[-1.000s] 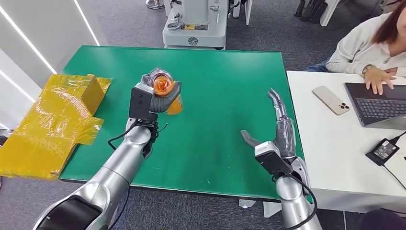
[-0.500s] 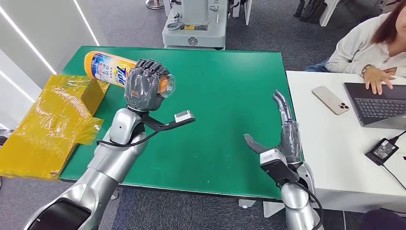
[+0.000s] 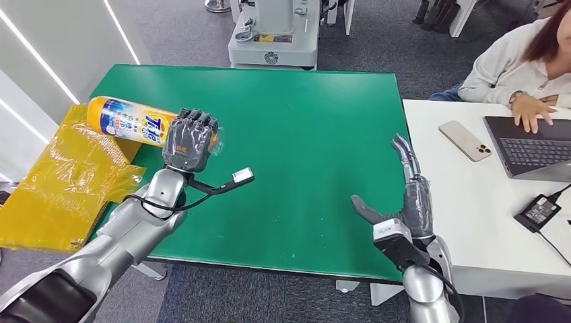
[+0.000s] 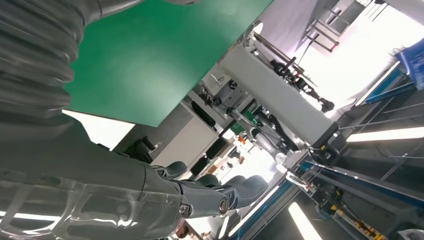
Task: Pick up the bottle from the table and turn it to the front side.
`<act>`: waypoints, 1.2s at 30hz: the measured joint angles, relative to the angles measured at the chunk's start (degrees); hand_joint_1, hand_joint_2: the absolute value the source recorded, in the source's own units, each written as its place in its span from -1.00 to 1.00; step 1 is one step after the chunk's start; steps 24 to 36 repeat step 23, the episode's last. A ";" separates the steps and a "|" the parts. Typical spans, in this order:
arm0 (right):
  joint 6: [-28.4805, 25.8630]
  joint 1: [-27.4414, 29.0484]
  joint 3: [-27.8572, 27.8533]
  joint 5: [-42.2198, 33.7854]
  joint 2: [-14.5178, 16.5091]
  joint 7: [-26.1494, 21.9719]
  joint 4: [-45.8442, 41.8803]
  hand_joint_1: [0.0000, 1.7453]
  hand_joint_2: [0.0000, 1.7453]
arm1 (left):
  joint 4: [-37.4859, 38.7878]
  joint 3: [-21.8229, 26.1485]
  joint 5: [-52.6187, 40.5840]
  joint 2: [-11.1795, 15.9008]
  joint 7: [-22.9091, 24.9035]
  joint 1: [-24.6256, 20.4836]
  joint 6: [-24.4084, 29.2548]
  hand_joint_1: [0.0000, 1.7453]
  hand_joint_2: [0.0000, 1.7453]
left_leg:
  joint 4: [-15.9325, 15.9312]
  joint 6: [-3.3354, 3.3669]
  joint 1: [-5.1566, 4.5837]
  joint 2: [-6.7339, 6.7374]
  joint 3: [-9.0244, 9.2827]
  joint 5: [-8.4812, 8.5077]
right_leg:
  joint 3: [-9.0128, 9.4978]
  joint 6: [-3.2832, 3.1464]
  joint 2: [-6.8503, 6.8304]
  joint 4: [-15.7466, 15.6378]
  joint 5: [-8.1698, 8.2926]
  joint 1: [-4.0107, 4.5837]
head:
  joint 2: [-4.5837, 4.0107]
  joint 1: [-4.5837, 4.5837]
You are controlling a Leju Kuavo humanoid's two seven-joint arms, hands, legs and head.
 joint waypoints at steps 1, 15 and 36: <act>-0.11 0.37 -0.33 -0.17 -0.20 -0.26 -0.18 -1.00 1.00 | 1.05 -1.05 0.00 0.43 0.39 -0.02 0.00 1.00 1.00 | 0.00 0.00 0.00 0.01 0.00 0.00 | 0.00 0.00 0.01 0.00 0.00 0.00 | 0.00 0.00; -0.64 4.61 -3.22 -0.67 -1.22 -1.01 -3.65 -1.00 1.00 | 16.90 -6.83 2.16 3.58 -3.47 0.34 -0.95 1.00 1.00 | -0.03 0.00 0.02 0.01 0.00 0.00 | -0.01 -0.01 0.01 0.00 -0.01 0.00 | 0.00 -0.01; -0.90 6.22 -3.53 -1.45 -1.65 -1.76 -4.97 -1.00 1.00 | 20.80 -4.28 9.63 4.43 -11.24 1.42 -1.11 1.00 1.00 | -0.03 0.00 0.01 -0.01 -0.04 0.00 | -0.02 0.00 -0.02 0.00 -0.01 0.00 | 0.00 -0.01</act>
